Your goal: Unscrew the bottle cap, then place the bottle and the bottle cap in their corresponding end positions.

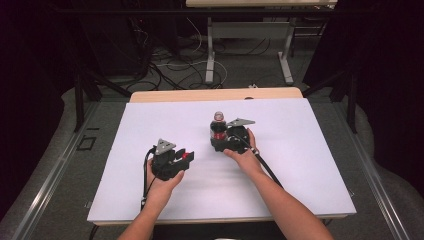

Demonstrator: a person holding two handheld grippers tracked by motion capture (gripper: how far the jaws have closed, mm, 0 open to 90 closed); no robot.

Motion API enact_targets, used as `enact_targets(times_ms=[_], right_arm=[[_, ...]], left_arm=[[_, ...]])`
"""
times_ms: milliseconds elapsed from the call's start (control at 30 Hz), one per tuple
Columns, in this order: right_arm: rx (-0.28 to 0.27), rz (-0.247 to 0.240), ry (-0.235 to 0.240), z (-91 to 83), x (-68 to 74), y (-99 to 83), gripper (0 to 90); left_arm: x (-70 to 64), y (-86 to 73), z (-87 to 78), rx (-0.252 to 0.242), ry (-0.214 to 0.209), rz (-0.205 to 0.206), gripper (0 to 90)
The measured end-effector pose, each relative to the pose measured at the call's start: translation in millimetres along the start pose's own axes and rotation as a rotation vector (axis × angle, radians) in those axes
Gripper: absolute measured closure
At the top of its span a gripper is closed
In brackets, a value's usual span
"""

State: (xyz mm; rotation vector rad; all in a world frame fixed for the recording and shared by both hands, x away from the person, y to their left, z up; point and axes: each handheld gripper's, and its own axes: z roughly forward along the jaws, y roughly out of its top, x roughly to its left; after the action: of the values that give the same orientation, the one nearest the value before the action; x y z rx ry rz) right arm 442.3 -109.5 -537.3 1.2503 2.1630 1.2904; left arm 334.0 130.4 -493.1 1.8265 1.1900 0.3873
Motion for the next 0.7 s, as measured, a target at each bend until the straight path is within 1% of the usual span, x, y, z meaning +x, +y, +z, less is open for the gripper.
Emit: enact_targets(times_ms=[33, 67, 133, 167, 200, 267, 300, 333, 367, 400, 433, 467, 500, 533, 567, 633, 667, 700], right_arm=[[0.009, 0.0, -0.001, -2.4, 0.2, -0.9, 8.1], [0.015, -0.001, -0.003, -5.0, 0.7, -2.2, 6.5], [0.028, 0.002, -0.001, -10.8, 1.8, -3.7, 2.7], [0.034, -0.003, -0.014, -13.5, 2.6, -5.1, 1.2], [0.035, -0.028, -0.031, -16.2, 2.6, -6.5, 0.0], [0.046, -0.055, -0.034, -24.3, 4.1, -9.4, 0.0], [0.049, -0.071, -0.044, -29.5, 4.8, -10.8, 0.0], [0.051, -0.079, -0.056, -33.8, 5.4, -11.7, 0.0], [0.046, -0.086, -0.061, -38.7, 5.5, -12.8, 0.0], [0.042, -0.085, -0.06, -43.2, 5.3, -13.5, 0.0], [0.04, -0.079, -0.058, -46.8, 5.2, -14.0, 0.0], [0.046, -0.076, -0.058, -50.9, 4.7, -14.4, 0.0], [0.049, -0.077, -0.063, -54.2, 4.0, -15.1, 0.0], [0.049, -0.074, -0.059, -56.7, 3.3, -15.8, 0.0], [0.06, -0.068, -0.058, -60.5, 2.7, -16.6, 0.0], [0.052, -0.056, -0.06, -65.2, 0.8, -19.1, 0.0], [0.061, -0.047, -0.058, -68.3, 0.6, -20.1, 0.0], [0.058, -0.043, -0.058, -70.3, 0.2, -21.2, 0.0]], left_arm=[[-0.6, -0.6, 3.1, -0.004, -0.003, 0.001, 61.6], [-1.1, -0.4, 4.9, 0.008, -0.007, 0.004, 61.6], [-2.6, -0.4, 9.8, 0.007, -0.011, 0.012, 61.6], [-3.8, -0.2, 12.4, 0.008, -0.019, 0.012, 61.6], [-4.9, 0.3, 15.1, 0.012, -0.025, 0.016, 61.6], [-6.6, 1.2, 20.2, 0.017, -0.041, 0.029, 61.6], [-7.4, 1.7, 22.2, 0.028, -0.049, 0.031, 61.6], [-8.2, 2.2, 25.4, 0.035, -0.054, 0.035, 61.6], [-9.8, 1.8, 29.3, 0.027, -0.06, 0.027, 61.6], [-10.7, 1.8, 32.0, 0.027, -0.072, 0.024, 61.6], [-11.3, 2.0, 35.7, 0.026, -0.082, 0.039, 61.6], [-12.4, 2.4, 38.3, 0.034, -0.085, 0.045, 61.6], [-13.5, 2.7, 40.3, 0.041, -0.094, 0.048, 61.6], [-15.9, 2.0, 44.1, 0.035, -0.103, 0.046, 61.6], [-17.3, 2.0, 47.0, 0.042, -0.105, 0.053, 61.6], [-20.2, 0.8, 52.6, 0.053, -0.119, 0.061, 61.6], [-21.7, 0.0, 55.3, 0.056, -0.126, 0.067, 61.6], [-23.4, -1.1, 58.0, 0.061, -0.131, 0.071, 61.6]])
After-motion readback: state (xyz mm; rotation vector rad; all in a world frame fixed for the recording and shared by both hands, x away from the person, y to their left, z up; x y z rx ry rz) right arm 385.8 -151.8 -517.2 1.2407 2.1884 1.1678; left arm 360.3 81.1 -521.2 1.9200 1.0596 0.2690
